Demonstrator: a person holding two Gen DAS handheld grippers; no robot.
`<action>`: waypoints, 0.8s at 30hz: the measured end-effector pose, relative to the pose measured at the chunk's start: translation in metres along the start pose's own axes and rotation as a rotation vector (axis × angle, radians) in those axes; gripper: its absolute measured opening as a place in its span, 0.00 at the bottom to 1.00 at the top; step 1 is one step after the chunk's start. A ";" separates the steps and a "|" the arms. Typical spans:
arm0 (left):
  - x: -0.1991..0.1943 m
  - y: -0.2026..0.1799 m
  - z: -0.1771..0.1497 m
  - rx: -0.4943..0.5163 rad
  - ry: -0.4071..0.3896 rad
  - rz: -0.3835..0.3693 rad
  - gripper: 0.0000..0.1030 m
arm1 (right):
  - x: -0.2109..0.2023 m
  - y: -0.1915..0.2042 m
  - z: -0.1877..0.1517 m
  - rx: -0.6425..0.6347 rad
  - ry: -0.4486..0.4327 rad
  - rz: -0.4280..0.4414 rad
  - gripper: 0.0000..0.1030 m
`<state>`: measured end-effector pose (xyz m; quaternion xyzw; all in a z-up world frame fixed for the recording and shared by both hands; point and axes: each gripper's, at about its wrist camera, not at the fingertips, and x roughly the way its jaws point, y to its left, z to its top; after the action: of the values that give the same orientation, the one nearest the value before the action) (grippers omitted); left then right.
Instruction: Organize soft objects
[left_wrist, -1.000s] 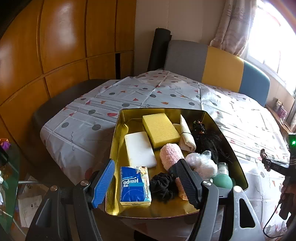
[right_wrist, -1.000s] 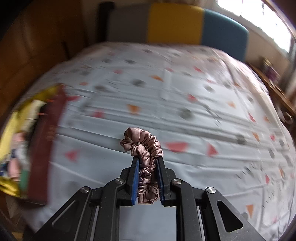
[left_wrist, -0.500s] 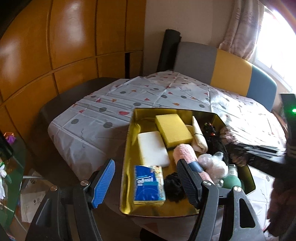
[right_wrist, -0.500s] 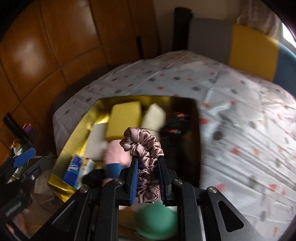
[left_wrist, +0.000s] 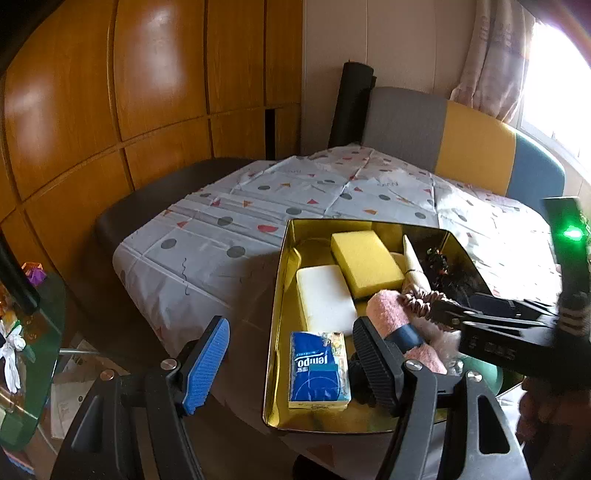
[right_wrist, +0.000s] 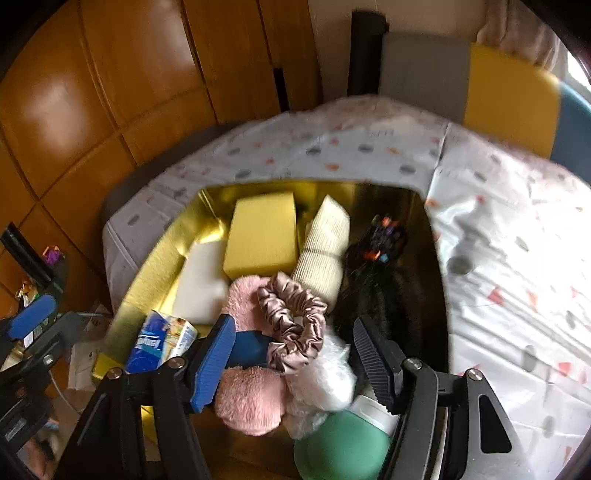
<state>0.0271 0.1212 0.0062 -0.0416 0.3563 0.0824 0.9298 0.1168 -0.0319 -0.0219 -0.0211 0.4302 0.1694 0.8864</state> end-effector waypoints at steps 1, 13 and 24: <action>-0.002 -0.001 0.000 0.000 -0.007 -0.001 0.68 | -0.006 0.001 -0.001 -0.003 -0.017 -0.009 0.72; -0.027 -0.018 -0.001 0.003 -0.070 -0.021 0.69 | -0.070 0.002 -0.031 0.019 -0.174 -0.177 0.81; -0.034 -0.023 -0.005 0.007 -0.078 -0.023 0.69 | -0.084 0.008 -0.038 0.024 -0.217 -0.207 0.83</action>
<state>0.0031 0.0939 0.0264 -0.0393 0.3195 0.0718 0.9440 0.0373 -0.0553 0.0194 -0.0365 0.3291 0.0731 0.9407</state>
